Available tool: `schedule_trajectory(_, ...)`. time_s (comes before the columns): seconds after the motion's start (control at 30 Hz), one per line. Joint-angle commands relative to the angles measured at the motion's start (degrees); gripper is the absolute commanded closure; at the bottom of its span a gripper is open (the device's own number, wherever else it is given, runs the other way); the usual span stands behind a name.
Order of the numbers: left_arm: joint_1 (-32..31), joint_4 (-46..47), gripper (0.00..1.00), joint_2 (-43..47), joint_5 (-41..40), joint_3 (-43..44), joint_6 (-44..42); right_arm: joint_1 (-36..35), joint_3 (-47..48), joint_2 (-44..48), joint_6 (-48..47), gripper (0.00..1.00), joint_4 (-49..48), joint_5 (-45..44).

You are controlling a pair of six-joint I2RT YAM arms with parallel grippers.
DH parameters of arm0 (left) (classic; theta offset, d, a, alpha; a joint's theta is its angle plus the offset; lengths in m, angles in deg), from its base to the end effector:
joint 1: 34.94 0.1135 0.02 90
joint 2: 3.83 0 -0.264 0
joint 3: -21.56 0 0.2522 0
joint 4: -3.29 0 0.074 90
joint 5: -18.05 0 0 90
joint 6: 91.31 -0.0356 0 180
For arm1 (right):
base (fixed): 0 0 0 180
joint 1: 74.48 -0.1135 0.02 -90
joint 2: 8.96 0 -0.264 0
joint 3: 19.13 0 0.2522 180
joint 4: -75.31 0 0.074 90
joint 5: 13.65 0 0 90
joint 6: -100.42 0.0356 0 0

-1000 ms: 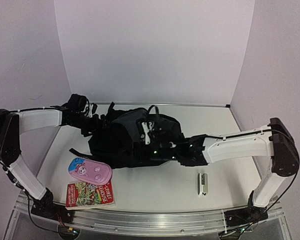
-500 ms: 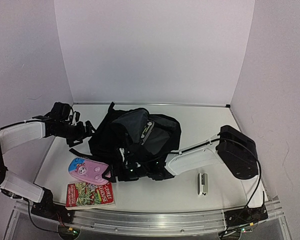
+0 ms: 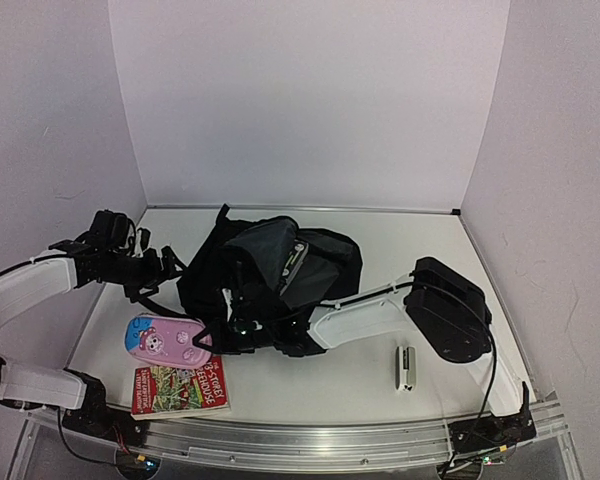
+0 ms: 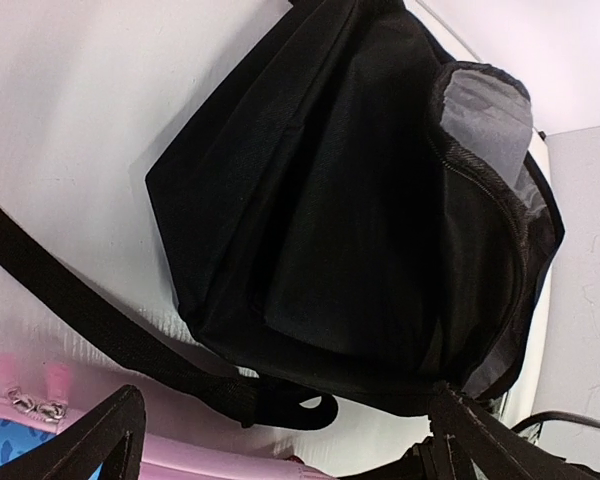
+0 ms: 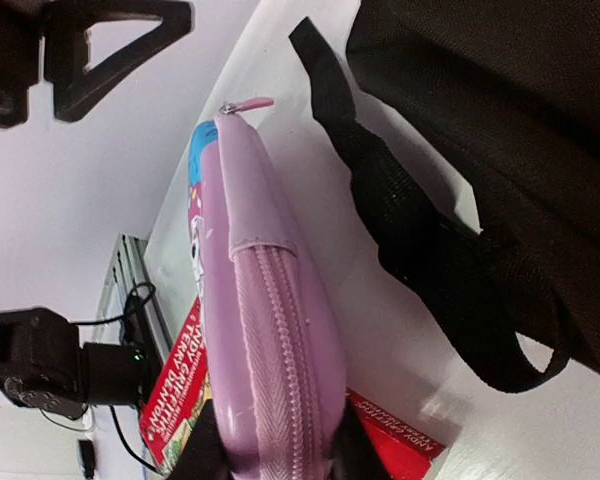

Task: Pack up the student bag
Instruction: Pick up the stationery from the center of the board, then place the stationery in the student bag.

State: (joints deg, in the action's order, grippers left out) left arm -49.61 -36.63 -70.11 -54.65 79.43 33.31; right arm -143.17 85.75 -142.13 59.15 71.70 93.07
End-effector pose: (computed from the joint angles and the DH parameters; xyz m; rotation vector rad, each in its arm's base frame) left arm 0.2247 -0.0698 0.2376 -0.2907 2.4888 -0.7429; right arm 0.1798 0.4890 0.1414 -0.6288 2.2888 1.4748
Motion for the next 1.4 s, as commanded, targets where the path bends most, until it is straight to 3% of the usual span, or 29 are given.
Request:
schedule_trajectory(0.0,0.1,-1.2,0.01,2.0,-0.8,3.5,-0.4,0.0,-2.8,7.2,-2.8,0.97,-2.5,-0.3)
schedule_trajectory(0.17,0.1,-2.3,0.01,3.1,-3.7,7.4,-0.9,0.2,-11.1,19.5,-7.0,1.00,-1.9,-6.5)
schedule_trajectory(0.33,0.1,-0.9,0.01,3.2,-3.5,11.4,-1.5,3.7,-16.6,34.4,-9.8,1.00,4.9,-15.3)
schedule_trajectory(0.57,-1.6,7.3,0.09,-5.1,6.5,12.8,2.9,12.0,-19.8,49.0,-15.0,1.00,14.7,-27.9)
schedule_trajectory(0.87,-8.7,15.5,0.08,-22.1,11.3,19.5,6.7,26.2,-25.0,54.5,-14.1,1.00,19.2,-26.5)
schedule_trajectory(1.13,-9.4,14.1,0.09,-34.4,11.1,26.4,7.7,28.5,-27.8,56.0,-12.8,1.00,21.3,-19.2)
schedule_trajectory(1.23,-9.6,14.4,0.24,-36.2,11.7,27.5,7.6,28.5,-27.9,55.8,-12.2,1.00,24.4,-17.2)
schedule_trajectory(1.37,-9.6,15.3,0.64,-37.6,10.5,27.7,7.2,28.5,-28.8,55.5,-10.1,1.00,28.2,-17.3)
